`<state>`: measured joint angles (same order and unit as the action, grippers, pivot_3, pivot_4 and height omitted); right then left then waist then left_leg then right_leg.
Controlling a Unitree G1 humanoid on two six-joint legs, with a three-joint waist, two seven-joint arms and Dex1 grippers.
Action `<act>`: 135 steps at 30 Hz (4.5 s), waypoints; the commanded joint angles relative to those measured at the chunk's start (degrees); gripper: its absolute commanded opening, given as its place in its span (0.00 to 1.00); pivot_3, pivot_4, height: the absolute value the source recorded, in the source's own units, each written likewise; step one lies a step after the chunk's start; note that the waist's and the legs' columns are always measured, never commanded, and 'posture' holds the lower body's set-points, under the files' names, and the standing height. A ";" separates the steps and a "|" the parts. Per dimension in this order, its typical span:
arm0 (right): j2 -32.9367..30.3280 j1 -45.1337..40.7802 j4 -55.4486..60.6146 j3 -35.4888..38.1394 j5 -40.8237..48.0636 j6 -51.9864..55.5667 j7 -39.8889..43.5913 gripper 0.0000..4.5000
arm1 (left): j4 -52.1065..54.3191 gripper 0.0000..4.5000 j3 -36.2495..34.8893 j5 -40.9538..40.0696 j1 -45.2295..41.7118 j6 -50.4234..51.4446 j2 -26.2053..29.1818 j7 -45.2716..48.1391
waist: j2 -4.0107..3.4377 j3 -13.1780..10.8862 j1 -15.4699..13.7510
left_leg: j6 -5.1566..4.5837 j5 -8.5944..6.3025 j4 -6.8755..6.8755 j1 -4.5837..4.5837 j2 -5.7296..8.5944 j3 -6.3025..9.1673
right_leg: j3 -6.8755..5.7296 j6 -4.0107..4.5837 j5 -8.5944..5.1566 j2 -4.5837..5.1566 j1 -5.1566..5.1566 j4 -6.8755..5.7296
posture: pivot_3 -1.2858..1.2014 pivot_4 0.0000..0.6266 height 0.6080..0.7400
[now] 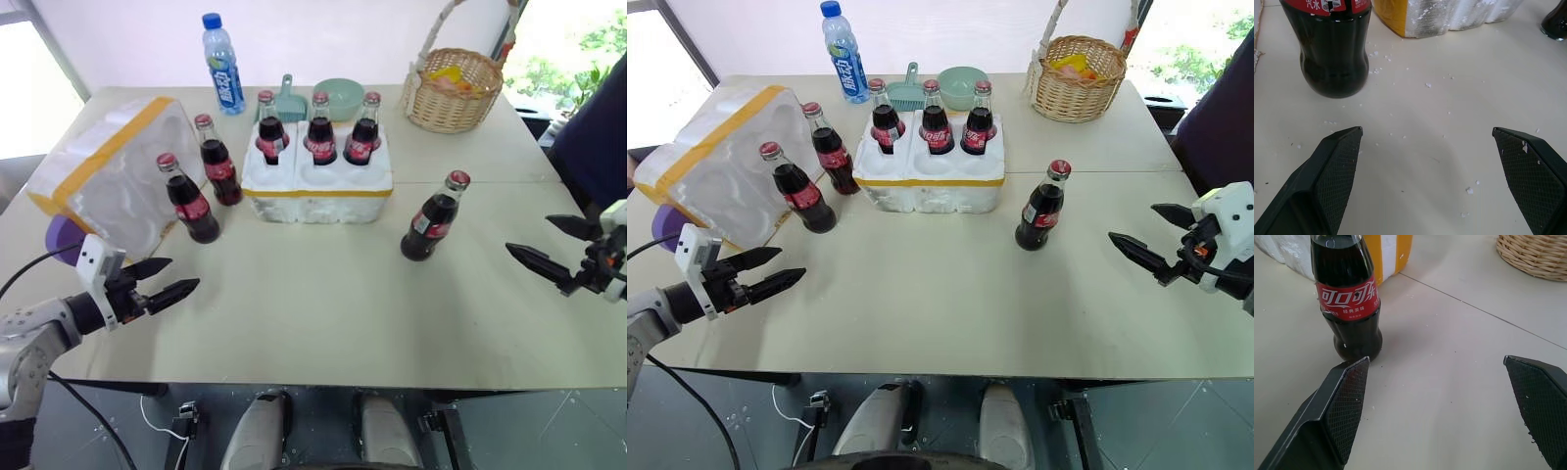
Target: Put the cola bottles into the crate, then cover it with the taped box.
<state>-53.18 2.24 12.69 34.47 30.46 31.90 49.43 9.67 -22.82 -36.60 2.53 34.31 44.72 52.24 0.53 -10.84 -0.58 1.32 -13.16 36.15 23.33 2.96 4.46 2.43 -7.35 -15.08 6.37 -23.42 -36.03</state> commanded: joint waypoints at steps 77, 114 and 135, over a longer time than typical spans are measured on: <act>-10.41 0.71 22.31 19.46 44.95 24.31 -5.43 1.00 | 0.91 0.69 10.20 -10.92 -36.15 12.80 -9.06 -4.08 | 0.54 -0.14 -0.40 | -0.02 0.01 0.32 0.23 0.17 0.39 | -0.49 -0.46 0.25 0.12 0.21 0.00 | 0.52 0.24 0.96; -3.70 10.08 29.24 17.25 40.56 19.12 -17.11 1.00 | -45.24 0.69 28.68 27.58 -65.39 -20.23 -34.33 -12.37 | 0.73 -0.24 -1.53 | -0.23 -0.10 1.04 0.85 0.34 0.52 | -0.76 -0.84 0.44 0.19 0.05 -0.03 | 0.52 0.24 0.96; -5.15 5.17 27.99 12.09 38.15 18.53 -15.57 1.00 | -17.32 1.00 18.35 18.36 -47.16 -6.47 -24.14 -10.26 | 0.67 -0.21 0.04 | -0.26 -0.12 0.96 0.76 0.31 0.53 | -0.79 -0.89 0.48 0.22 0.00 -0.13 | 0.52 0.24 0.96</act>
<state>-58.49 7.54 39.78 45.30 68.45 51.69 33.36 -13.71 -1.20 -16.37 -45.19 26.18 18.89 42.94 1.19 -11.05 -0.53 1.06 -13.28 37.12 24.07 3.26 5.01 1.65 -8.24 -14.60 6.59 -23.42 -36.16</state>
